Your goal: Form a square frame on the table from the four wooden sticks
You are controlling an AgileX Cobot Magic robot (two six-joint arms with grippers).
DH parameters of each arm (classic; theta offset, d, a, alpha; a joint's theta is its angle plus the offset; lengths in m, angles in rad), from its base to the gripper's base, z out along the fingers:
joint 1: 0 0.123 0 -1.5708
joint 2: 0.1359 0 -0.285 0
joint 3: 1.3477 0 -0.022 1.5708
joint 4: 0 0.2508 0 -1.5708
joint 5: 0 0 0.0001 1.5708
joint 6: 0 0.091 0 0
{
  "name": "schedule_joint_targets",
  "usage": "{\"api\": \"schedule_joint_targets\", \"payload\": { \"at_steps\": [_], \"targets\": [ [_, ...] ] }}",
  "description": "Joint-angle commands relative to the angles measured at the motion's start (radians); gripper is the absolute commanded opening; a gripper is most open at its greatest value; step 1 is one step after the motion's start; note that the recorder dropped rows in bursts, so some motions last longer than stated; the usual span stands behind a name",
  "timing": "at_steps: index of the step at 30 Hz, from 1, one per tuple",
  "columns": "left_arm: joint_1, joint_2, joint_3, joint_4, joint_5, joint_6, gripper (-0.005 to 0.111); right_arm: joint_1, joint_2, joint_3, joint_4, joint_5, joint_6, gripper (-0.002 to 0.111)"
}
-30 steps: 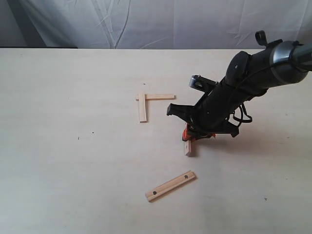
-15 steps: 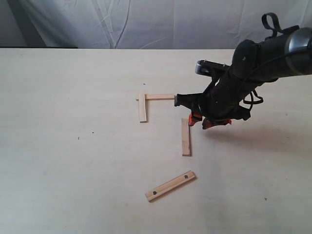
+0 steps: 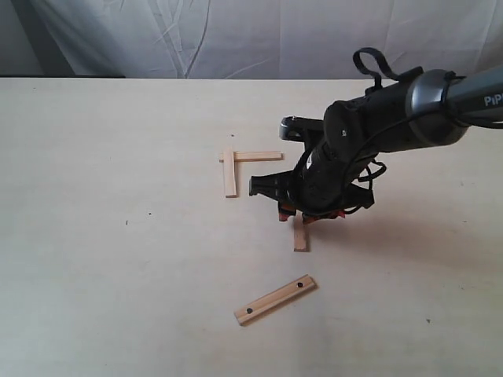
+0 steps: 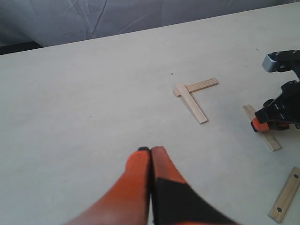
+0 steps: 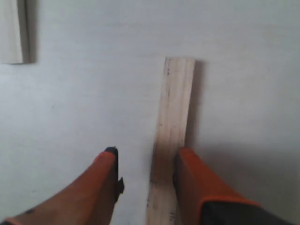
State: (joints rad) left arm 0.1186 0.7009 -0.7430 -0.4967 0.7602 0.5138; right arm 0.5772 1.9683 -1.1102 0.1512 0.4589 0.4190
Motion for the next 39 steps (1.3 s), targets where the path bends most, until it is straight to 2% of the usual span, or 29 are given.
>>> {"api": "schedule_joint_targets", "payload": {
  "at_steps": [1,13,18,29,39],
  "targets": [
    [-0.001,-0.008,0.007,-0.01,0.004,-0.008,0.0,0.001,0.024,-0.003,-0.028,-0.019,0.026,0.04],
    [-0.001,-0.008,0.007,-0.01,0.004,-0.008,0.0,0.001,0.031,-0.003,-0.073,-0.004,0.03,0.04],
    [-0.001,-0.008,0.007,-0.01,0.004,-0.008,0.0,0.001,0.031,-0.003,-0.151,0.016,0.097,0.04],
    [-0.001,-0.008,0.007,-0.01,0.004,-0.008,0.0,0.001,-0.039,-0.003,-0.141,-0.023,0.108,0.04],
    [-0.001,-0.008,0.007,-0.01,0.006,-0.008,0.0,0.022,0.009,-0.003,-0.118,-0.07,0.105,0.04]
  ]
}}
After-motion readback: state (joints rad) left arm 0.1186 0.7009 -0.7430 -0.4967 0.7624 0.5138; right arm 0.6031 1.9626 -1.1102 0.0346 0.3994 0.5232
